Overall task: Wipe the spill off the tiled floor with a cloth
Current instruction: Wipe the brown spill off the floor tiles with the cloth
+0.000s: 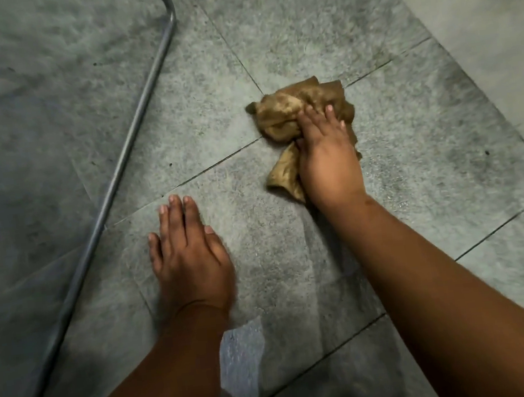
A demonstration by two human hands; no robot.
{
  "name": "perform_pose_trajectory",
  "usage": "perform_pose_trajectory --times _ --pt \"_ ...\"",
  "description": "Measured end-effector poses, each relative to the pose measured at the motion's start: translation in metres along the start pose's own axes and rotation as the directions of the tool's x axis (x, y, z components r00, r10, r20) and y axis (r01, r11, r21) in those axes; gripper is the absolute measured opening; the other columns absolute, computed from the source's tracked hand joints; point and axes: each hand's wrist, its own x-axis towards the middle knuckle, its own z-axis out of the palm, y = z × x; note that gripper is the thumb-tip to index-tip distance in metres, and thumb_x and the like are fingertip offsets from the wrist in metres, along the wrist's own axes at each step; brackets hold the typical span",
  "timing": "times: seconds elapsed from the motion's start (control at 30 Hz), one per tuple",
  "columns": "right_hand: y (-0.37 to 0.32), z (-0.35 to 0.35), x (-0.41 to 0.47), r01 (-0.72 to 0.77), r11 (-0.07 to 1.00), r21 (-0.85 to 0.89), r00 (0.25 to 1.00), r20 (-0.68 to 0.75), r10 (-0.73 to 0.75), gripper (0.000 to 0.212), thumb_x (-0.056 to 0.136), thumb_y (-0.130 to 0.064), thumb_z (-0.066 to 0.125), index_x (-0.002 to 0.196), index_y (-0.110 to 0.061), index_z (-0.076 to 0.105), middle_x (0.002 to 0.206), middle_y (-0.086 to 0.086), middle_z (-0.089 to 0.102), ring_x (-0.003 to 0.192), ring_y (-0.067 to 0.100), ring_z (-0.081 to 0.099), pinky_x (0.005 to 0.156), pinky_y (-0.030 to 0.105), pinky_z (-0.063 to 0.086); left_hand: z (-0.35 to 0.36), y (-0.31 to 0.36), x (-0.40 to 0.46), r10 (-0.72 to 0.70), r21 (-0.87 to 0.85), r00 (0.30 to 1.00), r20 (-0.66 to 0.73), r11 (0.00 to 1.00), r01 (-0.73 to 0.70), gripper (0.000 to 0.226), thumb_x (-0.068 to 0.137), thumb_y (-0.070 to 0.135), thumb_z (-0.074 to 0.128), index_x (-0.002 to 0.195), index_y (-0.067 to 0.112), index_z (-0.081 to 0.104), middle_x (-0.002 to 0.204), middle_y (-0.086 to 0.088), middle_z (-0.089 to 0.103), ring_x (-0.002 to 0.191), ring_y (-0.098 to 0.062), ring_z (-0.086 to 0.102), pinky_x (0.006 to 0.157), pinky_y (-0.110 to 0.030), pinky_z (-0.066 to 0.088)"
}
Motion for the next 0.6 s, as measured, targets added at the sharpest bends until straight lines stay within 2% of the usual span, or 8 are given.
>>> perform_pose_trajectory --times 0.17,0.27,0.43,0.5,0.6 --pt "0.007 -0.001 0.042 -0.086 0.996 0.012 0.996 -0.007 0.086 0.046 0.099 -0.013 0.038 0.145 -0.012 0.039 0.154 0.006 0.033 0.147 0.027 0.018 0.119 0.040 0.011 0.001 -0.001 -0.001 0.001 -0.004 1.000 0.008 1.000 0.000 0.054 0.095 0.026 0.034 0.148 0.016 0.037 0.158 -0.002 0.028 0.147 -0.017 0.019 0.118 -0.042 0.009" --pt "0.009 -0.005 0.014 -0.093 0.994 0.056 0.995 -0.022 0.094 0.046 0.099 -0.010 0.039 0.145 -0.013 0.041 0.153 0.006 0.037 0.146 0.026 0.021 0.119 0.038 0.011 0.002 -0.001 -0.001 0.012 0.002 1.000 -0.017 1.000 -0.012 0.054 0.094 0.024 0.037 0.147 0.014 0.039 0.157 -0.004 0.031 0.146 -0.019 0.022 0.117 -0.044 0.013" --pt "0.024 -0.019 -0.086 -0.157 0.985 0.064 0.987 -0.035 0.160 0.045 0.099 -0.010 0.044 0.144 -0.012 0.043 0.153 0.004 0.037 0.146 0.025 0.019 0.120 0.037 0.009 0.001 -0.001 -0.001 0.018 0.019 1.000 -0.013 1.000 -0.018 0.053 0.095 0.024 0.037 0.148 0.014 0.037 0.157 -0.004 0.030 0.146 -0.019 0.022 0.118 -0.045 0.014" --pt "0.029 -0.021 -0.089 -0.166 0.984 0.061 0.984 -0.047 0.169 0.043 0.099 -0.012 0.045 0.143 -0.010 0.044 0.152 0.006 0.038 0.146 0.027 0.020 0.120 0.040 0.013 0.002 -0.002 -0.001 0.022 0.024 1.000 -0.007 0.999 -0.022 0.054 0.095 0.024 0.037 0.148 0.014 0.037 0.157 -0.005 0.030 0.147 -0.020 0.022 0.118 -0.045 0.013" --pt "0.038 -0.019 -0.051 -0.199 0.980 0.033 0.975 -0.095 0.201 0.043 0.099 -0.015 0.044 0.141 -0.008 0.046 0.150 0.010 0.040 0.145 0.031 0.023 0.118 0.043 0.017 0.003 -0.002 -0.001 0.025 0.019 0.999 -0.022 1.000 -0.025 0.053 0.095 0.023 0.038 0.147 0.013 0.039 0.156 -0.005 0.031 0.146 -0.020 0.023 0.118 -0.045 0.012"
